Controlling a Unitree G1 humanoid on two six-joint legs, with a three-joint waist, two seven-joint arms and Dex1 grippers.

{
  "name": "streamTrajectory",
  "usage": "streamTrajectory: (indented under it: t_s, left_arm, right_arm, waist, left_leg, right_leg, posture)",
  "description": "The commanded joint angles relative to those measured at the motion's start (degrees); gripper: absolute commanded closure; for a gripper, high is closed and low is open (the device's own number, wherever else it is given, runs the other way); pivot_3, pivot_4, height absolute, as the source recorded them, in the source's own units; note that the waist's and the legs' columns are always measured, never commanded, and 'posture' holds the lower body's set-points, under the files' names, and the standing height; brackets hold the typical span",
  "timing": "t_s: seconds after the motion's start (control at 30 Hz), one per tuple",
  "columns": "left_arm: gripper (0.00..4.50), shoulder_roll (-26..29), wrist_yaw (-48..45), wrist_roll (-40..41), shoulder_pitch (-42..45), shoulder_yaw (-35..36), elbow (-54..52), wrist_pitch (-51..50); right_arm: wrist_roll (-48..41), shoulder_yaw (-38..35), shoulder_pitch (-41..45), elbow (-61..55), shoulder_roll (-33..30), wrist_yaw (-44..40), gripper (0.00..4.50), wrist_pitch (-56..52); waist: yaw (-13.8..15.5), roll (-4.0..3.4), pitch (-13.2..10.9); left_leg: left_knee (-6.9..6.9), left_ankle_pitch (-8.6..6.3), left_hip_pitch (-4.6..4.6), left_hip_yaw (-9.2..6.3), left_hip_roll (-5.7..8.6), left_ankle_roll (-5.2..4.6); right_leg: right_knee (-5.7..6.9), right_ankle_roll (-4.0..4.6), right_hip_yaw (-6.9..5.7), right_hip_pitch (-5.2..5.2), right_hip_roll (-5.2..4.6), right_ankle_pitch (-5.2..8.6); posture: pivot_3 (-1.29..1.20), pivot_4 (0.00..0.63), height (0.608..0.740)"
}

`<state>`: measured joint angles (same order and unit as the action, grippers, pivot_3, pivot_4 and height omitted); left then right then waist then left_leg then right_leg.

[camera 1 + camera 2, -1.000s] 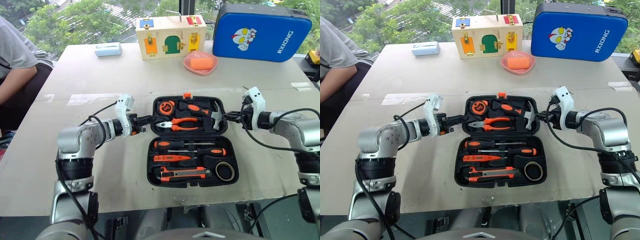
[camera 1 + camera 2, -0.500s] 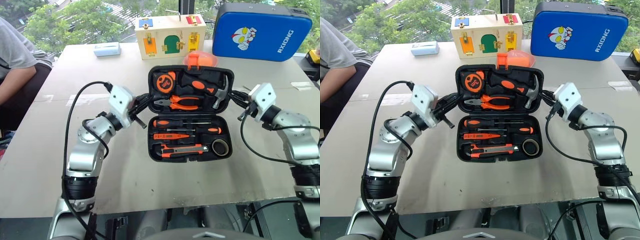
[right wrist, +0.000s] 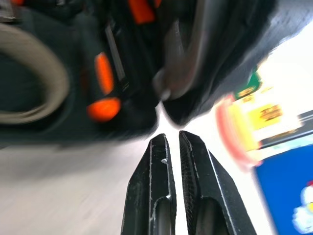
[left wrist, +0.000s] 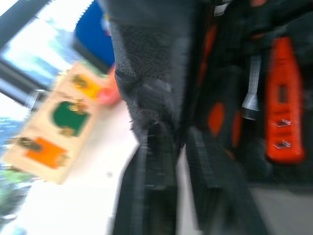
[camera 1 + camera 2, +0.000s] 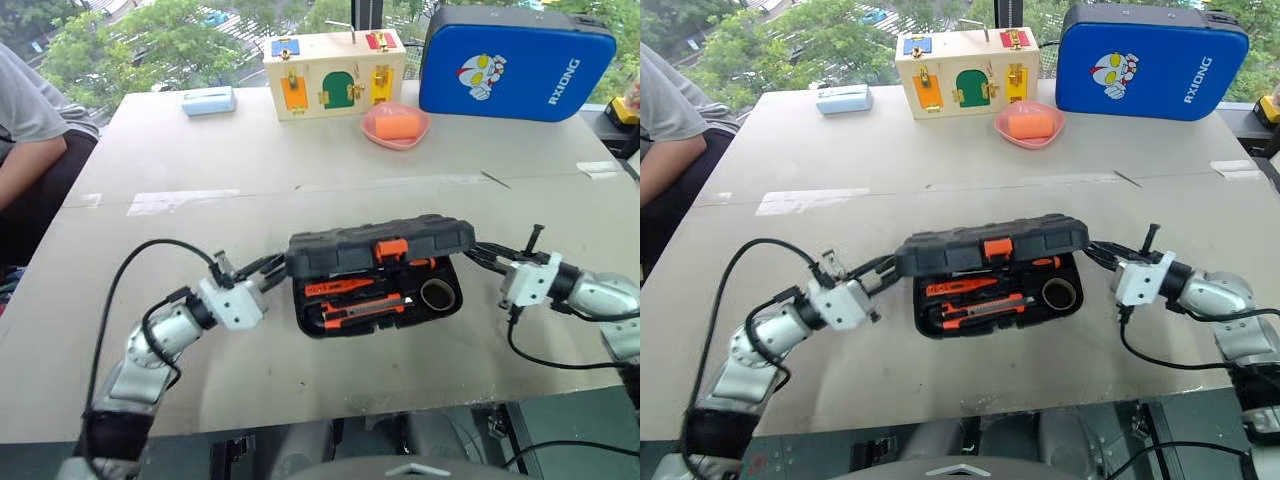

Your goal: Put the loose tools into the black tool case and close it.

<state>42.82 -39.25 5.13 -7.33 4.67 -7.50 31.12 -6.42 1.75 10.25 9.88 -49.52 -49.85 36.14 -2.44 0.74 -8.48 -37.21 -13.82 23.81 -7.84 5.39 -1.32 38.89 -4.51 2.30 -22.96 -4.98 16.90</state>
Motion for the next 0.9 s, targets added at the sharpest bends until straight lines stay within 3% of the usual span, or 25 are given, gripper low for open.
streamTrajectory:
  t_s: [0.03,0.13,0.17,0.27,0.3,0.4,0.5,0.7,0.8,0.9]
  left_arm:
    - [2.22,5.82,-2.85,16.90,-12.47,11.55,-15.82,-17.65]
    - [0.91,9.52,-7.83,23.83,-24.08,16.20,-21.52,-29.07]
    - [0.48,11.19,-9.75,25.66,-27.56,17.27,-22.43,-33.92]
    - [0.48,12.41,-10.07,29.38,-27.48,18.89,-21.94,-42.40]
    - [0.48,12.68,-9.12,30.30,-25.22,18.76,-20.97,-45.54]
    - [0.44,13.58,-9.42,34.31,-10.01,14.95,-13.89,-53.68]
    - [1.72,12.61,-13.19,30.56,5.05,7.68,-5.34,-54.82]
    - [4.34,5.19,-19.92,16.01,29.62,-7.55,17.59,-46.23]
    - [4.43,-2.65,-22.46,8.85,41.82,-14.45,31.39,-39.64]
    - [4.43,-7.20,-24.94,6.44,46.70,-16.49,38.30,-36.87]
  right_arm:
    - [-14.98,-3.94,-6.13,-9.98,-8.89,-11.72,3.44,-13.77]
    - [-22.31,-4.94,-11.84,-15.83,-13.79,-18.05,2.09,-23.84]
    - [-25.12,-5.22,-13.81,-18.08,-15.26,-20.33,2.05,-27.79]
    - [-29.13,-6.00,-16.46,-23.41,-16.43,-22.92,2.05,-34.88]
    - [-29.54,-6.03,-16.51,-24.98,-16.23,-22.73,2.05,-36.87]
    - [-29.27,-4.54,-17.36,-28.93,-15.44,-23.02,2.84,-41.06]
    - [-25.39,-2.17,-17.20,-29.95,-13.91,-22.93,4.37,-41.65]
    - [-17.64,3.17,-12.50,-27.38,-8.80,-21.53,4.50,-41.23]
    - [-15.05,4.57,-10.21,-26.66,-7.05,-21.42,4.50,-40.99]
    - [-13.63,4.95,-8.04,-25.72,-5.88,-21.60,4.50,-41.11]
  waist:
    - [0.08,-0.05,0.01]
    - [0.48,-0.27,0.03]
    - [0.56,-0.30,0.00]
    - [1.74,-0.61,-0.28]
    - [2.06,-0.66,-0.33]
    - [3.76,-0.68,-0.33]
    - [4.15,-0.45,-0.27]
    - [3.17,-0.29,-0.26]
    - [3.24,-0.23,-0.29]
    - [2.88,-0.18,-0.29]
  left_leg:
    - [0.12,-0.01,0.01,0.02,-0.09,-0.02]
    - [0.10,-0.18,-0.27,0.03,-0.14,-0.28]
    - [0.09,-0.23,-0.41,0.08,-0.13,-0.37]
    - [0.16,-0.37,-1.12,0.11,-0.16,-0.58]
    - [0.13,-0.40,-1.24,0.13,-0.16,-0.62]
    - [-0.03,-0.39,-1.18,0.12,-0.18,-0.62]
    - [-0.16,-0.37,-1.04,0.06,-0.18,-0.58]
    - [-0.08,-0.21,-0.83,0.11,-0.06,-0.30]
    - [-0.10,-0.21,-0.80,0.08,-0.05,-0.30]
    - [-0.21,-0.20,-0.69,0.05,-0.02,-0.30]
  right_leg:
    - [-0.09,0.00,0.16,0.00,-0.01,0.00]
    - [-0.12,0.01,0.12,0.31,0.02,0.01]
    - [-0.10,0.03,0.13,0.49,0.01,0.02]
    - [-0.30,0.04,0.05,1.28,0.01,0.05]
    - [-0.32,0.03,0.01,1.39,0.02,0.06]
    - [-0.33,0.02,-0.16,1.41,-0.03,0.05]
    - [-0.33,-0.01,-0.68,1.41,0.02,0.02]
    - [-0.45,-0.04,-0.65,1.28,-0.04,0.01]
    - [-0.49,-0.05,-0.75,1.27,0.03,0.01]
    - [-0.50,-0.06,-0.78,1.26,0.00,0.01]
  posture:
    - [0.00,0.150,0.735]
    - [0.00,0.150,0.735]
    - [0.00,0.150,0.735]
    - [0.00,0.150,0.735]
    - [0.00,0.150,0.735]
    - [0.00,0.150,0.735]
    - [0.00,0.150,0.735]
    - [0.00,0.150,0.735]
    - [0.00,0.150,0.735]
    - [0.00,0.150,0.735]
